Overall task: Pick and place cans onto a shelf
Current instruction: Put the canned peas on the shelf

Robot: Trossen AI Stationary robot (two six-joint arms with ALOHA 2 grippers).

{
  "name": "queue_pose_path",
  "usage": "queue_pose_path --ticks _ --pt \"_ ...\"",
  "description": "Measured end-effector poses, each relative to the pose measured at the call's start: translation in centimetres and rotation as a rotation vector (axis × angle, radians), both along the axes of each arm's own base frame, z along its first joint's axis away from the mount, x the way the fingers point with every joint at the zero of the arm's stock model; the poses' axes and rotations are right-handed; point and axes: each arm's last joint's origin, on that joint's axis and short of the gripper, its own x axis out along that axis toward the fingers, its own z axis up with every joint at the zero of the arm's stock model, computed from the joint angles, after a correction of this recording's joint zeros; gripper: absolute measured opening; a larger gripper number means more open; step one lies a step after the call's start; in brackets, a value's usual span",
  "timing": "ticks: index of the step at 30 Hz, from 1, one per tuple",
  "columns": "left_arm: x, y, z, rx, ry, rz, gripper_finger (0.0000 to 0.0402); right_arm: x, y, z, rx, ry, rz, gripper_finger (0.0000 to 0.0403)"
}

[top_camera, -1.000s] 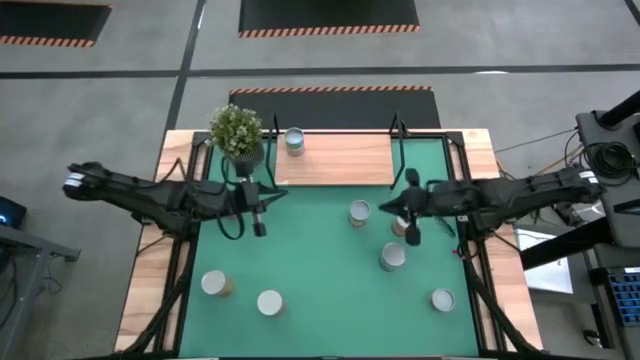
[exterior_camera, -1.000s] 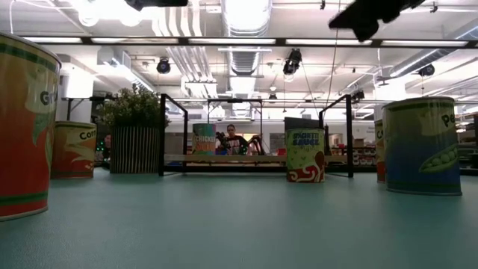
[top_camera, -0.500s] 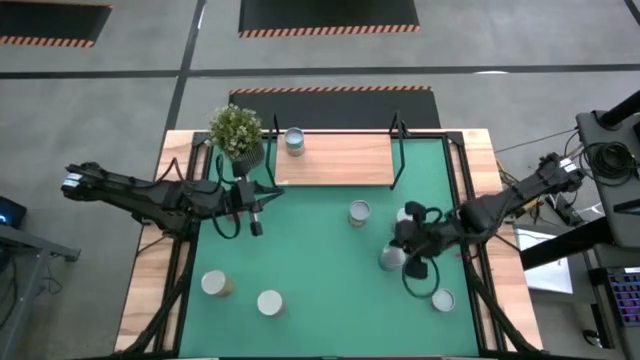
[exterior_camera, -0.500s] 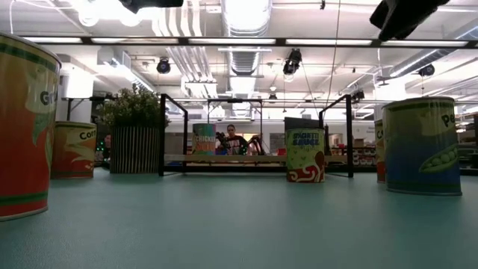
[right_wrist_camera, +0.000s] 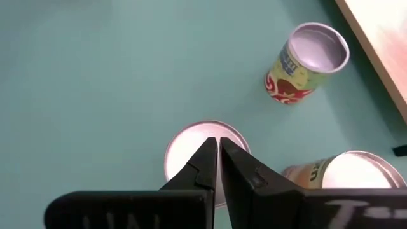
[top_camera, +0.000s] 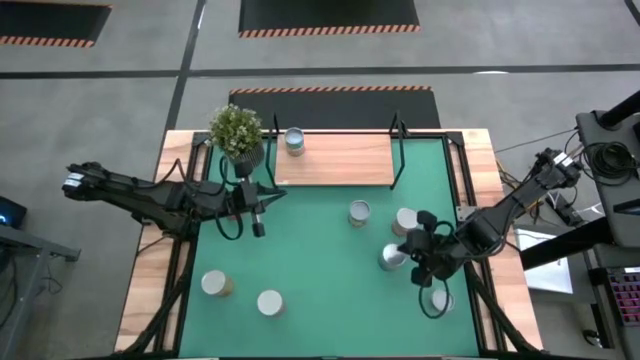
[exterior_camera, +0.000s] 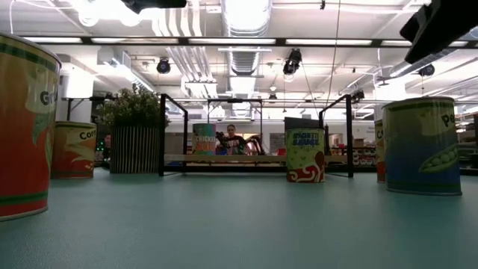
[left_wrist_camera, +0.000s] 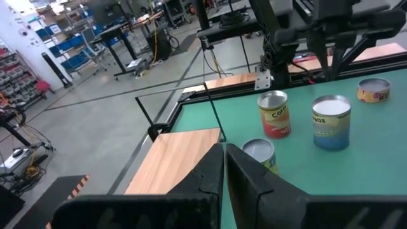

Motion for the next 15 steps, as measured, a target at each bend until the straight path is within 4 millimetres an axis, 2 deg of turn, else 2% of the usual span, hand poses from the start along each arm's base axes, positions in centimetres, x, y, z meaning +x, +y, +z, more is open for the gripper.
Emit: queue_pose_path --ticks 9,12,15 --pt "0.0 0.0 0.0 0.0 -0.003 0.0 0.0 0.1 -0.2 -0.9 0.071 0.024 -0.089 0.0018" --pt "0.0 0.0 0.0 0.0 -0.005 0.0 0.0 0.3 0.0 -1.2 0.074 0.041 -0.083 0.0049" --pt "0.0 0.0 0.1 0.003 -0.005 -0.001 0.0 0.4 0.0 -1.3 0.067 0.048 -0.085 0.0099"
